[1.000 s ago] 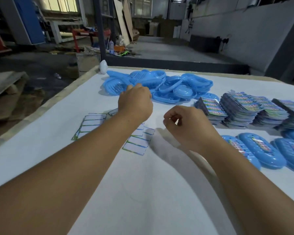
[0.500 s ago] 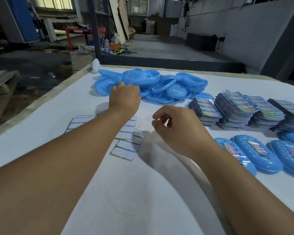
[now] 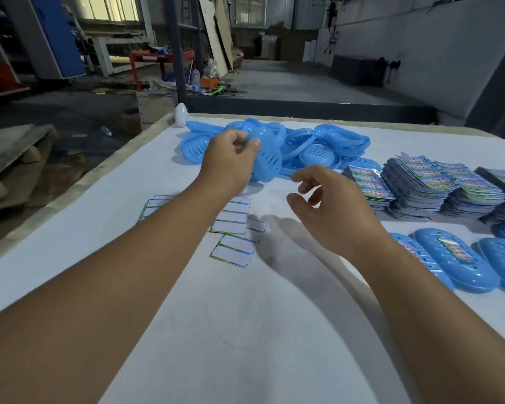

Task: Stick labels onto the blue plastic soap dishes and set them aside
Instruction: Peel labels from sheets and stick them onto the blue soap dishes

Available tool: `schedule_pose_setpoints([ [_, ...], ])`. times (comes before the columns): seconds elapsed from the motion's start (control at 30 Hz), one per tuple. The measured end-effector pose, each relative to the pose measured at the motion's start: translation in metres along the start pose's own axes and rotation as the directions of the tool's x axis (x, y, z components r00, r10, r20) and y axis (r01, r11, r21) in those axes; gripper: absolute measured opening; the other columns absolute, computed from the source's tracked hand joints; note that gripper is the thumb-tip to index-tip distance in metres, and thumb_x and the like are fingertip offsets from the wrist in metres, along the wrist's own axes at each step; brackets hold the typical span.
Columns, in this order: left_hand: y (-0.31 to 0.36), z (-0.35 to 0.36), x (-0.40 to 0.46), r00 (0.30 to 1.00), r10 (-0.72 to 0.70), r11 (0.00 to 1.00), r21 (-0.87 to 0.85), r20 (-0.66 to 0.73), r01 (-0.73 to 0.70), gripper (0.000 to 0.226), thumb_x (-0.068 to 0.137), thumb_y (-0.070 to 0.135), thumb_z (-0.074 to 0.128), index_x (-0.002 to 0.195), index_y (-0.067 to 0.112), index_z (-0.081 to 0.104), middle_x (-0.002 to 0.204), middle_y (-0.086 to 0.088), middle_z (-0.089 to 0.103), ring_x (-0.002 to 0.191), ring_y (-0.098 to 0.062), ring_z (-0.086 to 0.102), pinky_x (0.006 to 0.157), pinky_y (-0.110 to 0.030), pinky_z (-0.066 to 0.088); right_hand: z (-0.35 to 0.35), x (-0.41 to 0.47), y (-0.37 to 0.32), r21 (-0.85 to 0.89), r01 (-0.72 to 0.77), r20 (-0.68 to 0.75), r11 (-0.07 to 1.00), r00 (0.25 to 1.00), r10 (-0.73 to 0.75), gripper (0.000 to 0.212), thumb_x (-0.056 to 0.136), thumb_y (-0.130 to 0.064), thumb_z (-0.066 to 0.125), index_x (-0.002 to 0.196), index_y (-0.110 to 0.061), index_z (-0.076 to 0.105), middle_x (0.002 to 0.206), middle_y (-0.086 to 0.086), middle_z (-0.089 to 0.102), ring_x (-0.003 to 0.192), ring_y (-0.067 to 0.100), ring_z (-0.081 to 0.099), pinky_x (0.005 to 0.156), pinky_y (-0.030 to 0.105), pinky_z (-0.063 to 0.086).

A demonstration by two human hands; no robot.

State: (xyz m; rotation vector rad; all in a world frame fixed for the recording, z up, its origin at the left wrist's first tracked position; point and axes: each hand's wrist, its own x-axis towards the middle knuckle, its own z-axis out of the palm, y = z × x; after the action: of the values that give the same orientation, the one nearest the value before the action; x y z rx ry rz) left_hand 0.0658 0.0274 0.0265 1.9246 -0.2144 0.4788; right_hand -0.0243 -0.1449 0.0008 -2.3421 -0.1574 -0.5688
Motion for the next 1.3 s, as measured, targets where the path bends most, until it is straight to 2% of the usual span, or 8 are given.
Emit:
schedule_pose_setpoints([
  [0.13,0.012,-0.007,-0.027,0.977,-0.214,0.938,-0.277,0.014,0.209,0.017,0.099,0.031,0.061,0.084,0.026,0.064,0.087,0.011,0.069,0.077,-0.003,0.066,0.063,-0.018,0.050,-0.002,0.000,0.000,0.001,-0.009,-0.044,1.000,0.999,0.009,0.046,0.089,-0.035,0.074,0.131,-0.032,0.057,0.113,-0.015,0.058,0.086,-0.004,0.056,0.073,0.010,0.038],
  [0.27,0.017,-0.009,-0.052,0.898,-0.371,0.754,-0.489,0.235,0.439,0.014,0.101,0.025,0.060,0.092,0.017,0.068,0.082,0.000,0.073,0.067,-0.008,0.066,0.056,-0.021,0.049,-0.006,-0.002,-0.001,0.008,0.024,-0.030,1.000,0.999,-0.024,0.075,0.083,-0.045,0.079,0.147,-0.032,0.043,0.145,-0.008,0.050,0.124,0.011,0.052,0.103,0.034,0.045],
  [0.57,0.014,-0.008,-0.074,0.841,-0.425,0.723,-0.435,0.334,0.537,0.012,0.101,0.018,0.057,0.099,0.016,0.068,0.077,-0.002,0.076,0.073,-0.016,0.069,0.051,-0.021,0.047,-0.017,-0.005,0.000,-0.204,0.052,0.149,0.978,0.989,-0.021,0.074,0.080,-0.062,0.074,0.143,-0.030,0.052,0.135,-0.007,0.062,0.115,0.014,0.056,0.093,0.029,0.043],
  [0.7,0.012,-0.010,-0.082,0.920,-0.299,0.946,-0.045,0.252,0.320,0.033,0.093,0.030,0.063,0.126,0.030,0.058,0.096,0.005,0.075,0.068,-0.005,0.069,0.054,-0.025,0.053,-0.024,-0.007,0.002,-0.280,0.054,0.206,0.958,0.978,0.005,0.073,0.077,-0.066,0.074,0.137,-0.026,0.058,0.123,-0.002,0.067,0.111,0.021,0.060,0.089,0.032,0.046],
  [0.83,0.011,-0.008,-0.091,0.937,-0.058,0.960,0.277,0.344,-0.043,0.042,0.089,0.036,0.067,0.130,0.036,0.058,0.127,0.011,0.056,0.096,-0.009,0.058,0.085,-0.025,0.043,-0.027,-0.012,0.003,-0.331,0.041,0.299,0.943,0.952,0.064,0.074,0.073,-0.070,0.070,0.134,-0.030,0.059,0.118,-0.008,0.067,0.103,0.017,0.061,0.080,0.029,0.042],
  [1.03,0.008,-0.014,-0.090,0.839,-0.019,0.917,0.344,0.544,-0.202,0.055,0.084,0.031,0.065,0.137,0.037,0.053,0.130,0.012,0.054,0.114,-0.007,0.050,0.100,-0.029,0.042,-0.031,-0.014,0.001,-0.327,0.065,0.384,0.943,0.921,0.070,0.057,0.074,-0.069,0.074,0.119,-0.036,0.064,0.106,-0.013,0.069,0.090,0.010,0.063,0.080,0.032,0.051],
  [1.2,0.004,-0.021,-0.087,0.800,-0.031,0.892,0.378,0.599,-0.248,0.058,0.084,0.040,0.069,0.138,0.041,0.051,0.099,0.031,0.042,0.118,-0.010,0.047,0.102,-0.032,0.043,-0.031,-0.014,0.004,-0.321,0.038,0.414,0.946,0.904,0.104,0.067,0.075,-0.066,0.075,0.133,-0.036,0.060,0.123,-0.014,0.065,0.102,0.012,0.060,0.082,0.029,0.045],
  [1.3,0.000,-0.023,-0.085,0.784,-0.022,0.865,0.404,0.621,-0.296,0.057,0.087,0.047,0.067,0.141,0.041,0.049,0.116,0.018,0.052,0.124,-0.010,0.042,0.106,-0.035,0.040,-0.033,-0.013,0.006,-0.307,-0.015,0.412,0.952,0.899,0.147,0.070,0.076,-0.068,0.073,0.136,-0.035,0.058,0.128,-0.016,0.063,0.104,0.009,0.061,0.083,0.027,0.044],
])
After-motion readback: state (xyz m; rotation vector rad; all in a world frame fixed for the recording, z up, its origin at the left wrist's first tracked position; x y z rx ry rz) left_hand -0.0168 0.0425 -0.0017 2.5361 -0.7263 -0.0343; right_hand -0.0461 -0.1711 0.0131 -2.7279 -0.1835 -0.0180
